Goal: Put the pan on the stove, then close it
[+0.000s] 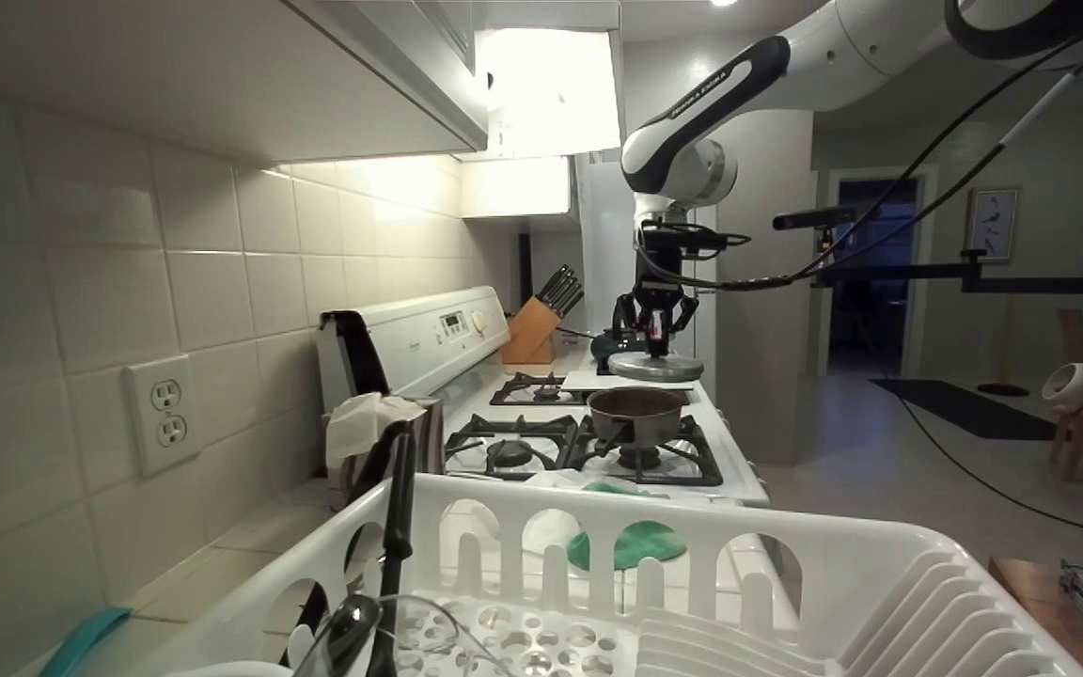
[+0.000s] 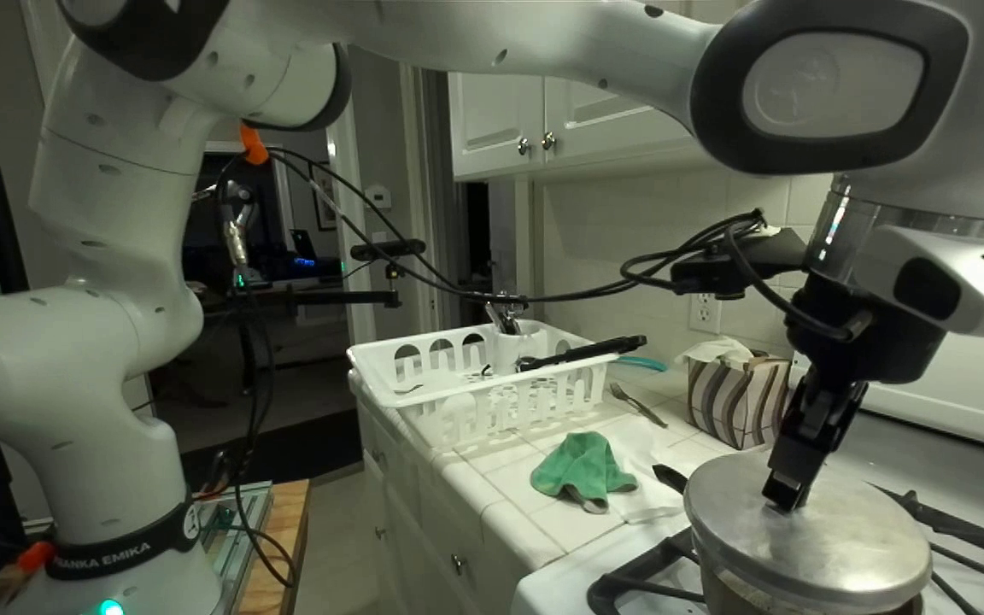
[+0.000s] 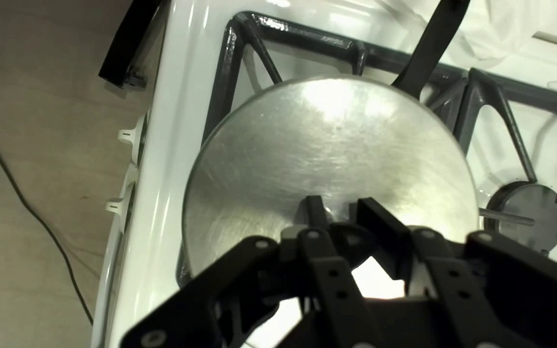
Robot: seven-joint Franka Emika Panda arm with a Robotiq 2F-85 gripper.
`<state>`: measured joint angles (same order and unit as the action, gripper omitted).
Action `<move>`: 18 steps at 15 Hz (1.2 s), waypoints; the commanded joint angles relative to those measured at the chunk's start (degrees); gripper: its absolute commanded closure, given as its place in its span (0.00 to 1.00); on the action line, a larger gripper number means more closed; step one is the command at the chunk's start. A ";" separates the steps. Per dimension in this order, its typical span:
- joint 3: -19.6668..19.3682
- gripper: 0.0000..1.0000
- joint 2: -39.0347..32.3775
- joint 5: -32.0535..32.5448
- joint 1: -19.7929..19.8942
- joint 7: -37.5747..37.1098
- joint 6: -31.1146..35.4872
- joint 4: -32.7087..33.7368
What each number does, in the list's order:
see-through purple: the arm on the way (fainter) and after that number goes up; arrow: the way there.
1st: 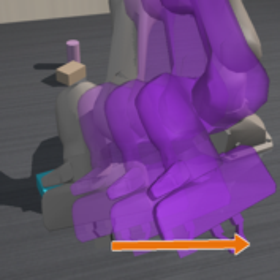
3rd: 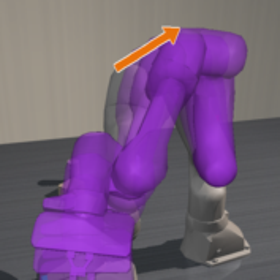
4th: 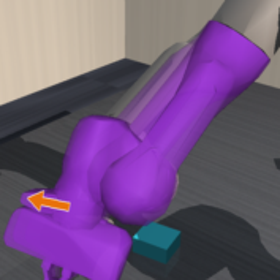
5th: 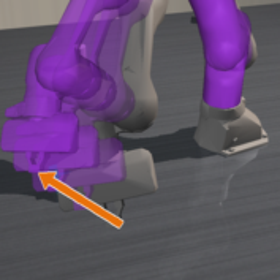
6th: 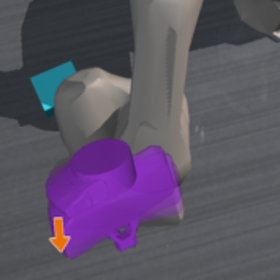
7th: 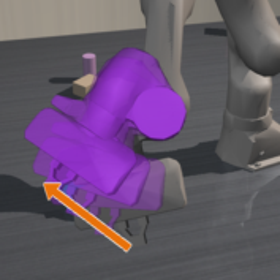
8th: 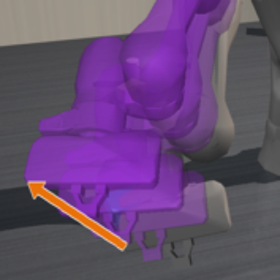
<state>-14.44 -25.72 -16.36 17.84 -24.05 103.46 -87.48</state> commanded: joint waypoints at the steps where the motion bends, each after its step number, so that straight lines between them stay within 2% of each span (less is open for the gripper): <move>1: 0.80 0.94 -4.77 -1.41 0.83 -0.80 -4.09 6.91; 12: 1.17 0.94 -10.66 0.35 -0.22 -4.60 -6.13 14.62; 18: 1.32 0.94 -10.01 1.18 -1.85 -5.12 -5.33 13.23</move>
<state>-13.39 -35.44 -16.09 16.42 -27.67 99.11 -75.31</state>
